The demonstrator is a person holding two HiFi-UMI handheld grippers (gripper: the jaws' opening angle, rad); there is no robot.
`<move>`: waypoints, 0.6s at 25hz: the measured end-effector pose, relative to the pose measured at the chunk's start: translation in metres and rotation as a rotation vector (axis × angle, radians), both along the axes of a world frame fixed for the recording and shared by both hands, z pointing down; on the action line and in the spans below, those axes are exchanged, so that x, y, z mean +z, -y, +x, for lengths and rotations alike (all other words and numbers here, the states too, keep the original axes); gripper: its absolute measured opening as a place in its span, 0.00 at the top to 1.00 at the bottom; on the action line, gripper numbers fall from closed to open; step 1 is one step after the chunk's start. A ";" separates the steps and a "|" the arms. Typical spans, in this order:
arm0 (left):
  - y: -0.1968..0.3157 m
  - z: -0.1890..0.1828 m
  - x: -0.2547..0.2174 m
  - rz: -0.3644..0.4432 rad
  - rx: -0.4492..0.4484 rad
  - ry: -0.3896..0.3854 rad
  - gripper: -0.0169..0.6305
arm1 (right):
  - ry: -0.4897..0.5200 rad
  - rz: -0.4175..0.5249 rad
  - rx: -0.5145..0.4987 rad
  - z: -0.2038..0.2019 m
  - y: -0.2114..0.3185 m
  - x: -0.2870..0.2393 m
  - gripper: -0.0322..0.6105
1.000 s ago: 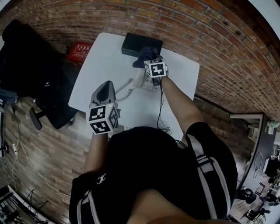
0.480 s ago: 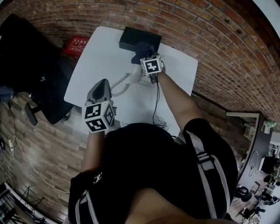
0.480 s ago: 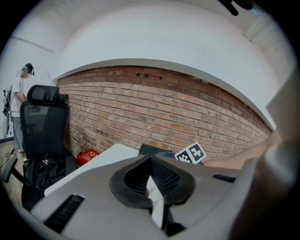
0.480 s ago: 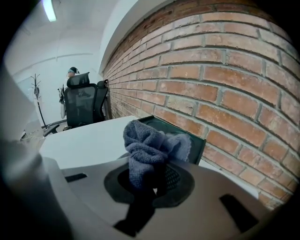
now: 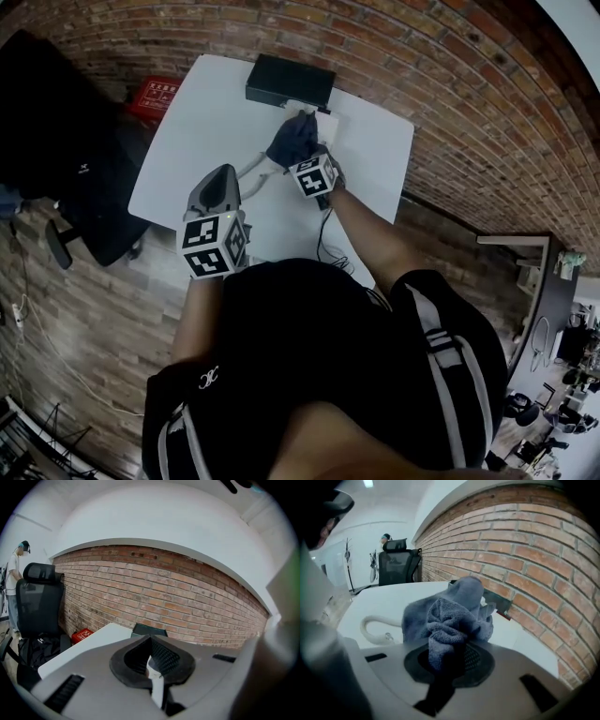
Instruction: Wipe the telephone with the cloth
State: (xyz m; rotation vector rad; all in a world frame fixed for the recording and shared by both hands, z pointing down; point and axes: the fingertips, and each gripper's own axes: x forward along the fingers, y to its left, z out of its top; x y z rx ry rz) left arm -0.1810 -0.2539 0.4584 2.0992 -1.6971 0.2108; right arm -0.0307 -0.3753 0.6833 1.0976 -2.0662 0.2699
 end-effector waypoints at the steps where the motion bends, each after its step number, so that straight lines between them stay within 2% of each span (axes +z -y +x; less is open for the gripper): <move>1: 0.002 0.003 0.000 0.002 0.008 -0.001 0.98 | 0.012 -0.007 0.013 -0.001 -0.005 0.001 0.91; 4: 0.005 0.005 -0.002 0.010 0.014 -0.008 0.98 | 0.025 -0.034 0.026 -0.007 -0.009 0.001 0.91; 15: 0.005 0.002 0.003 0.002 0.015 -0.015 0.98 | 0.006 -0.060 -0.064 -0.018 -0.060 0.010 0.91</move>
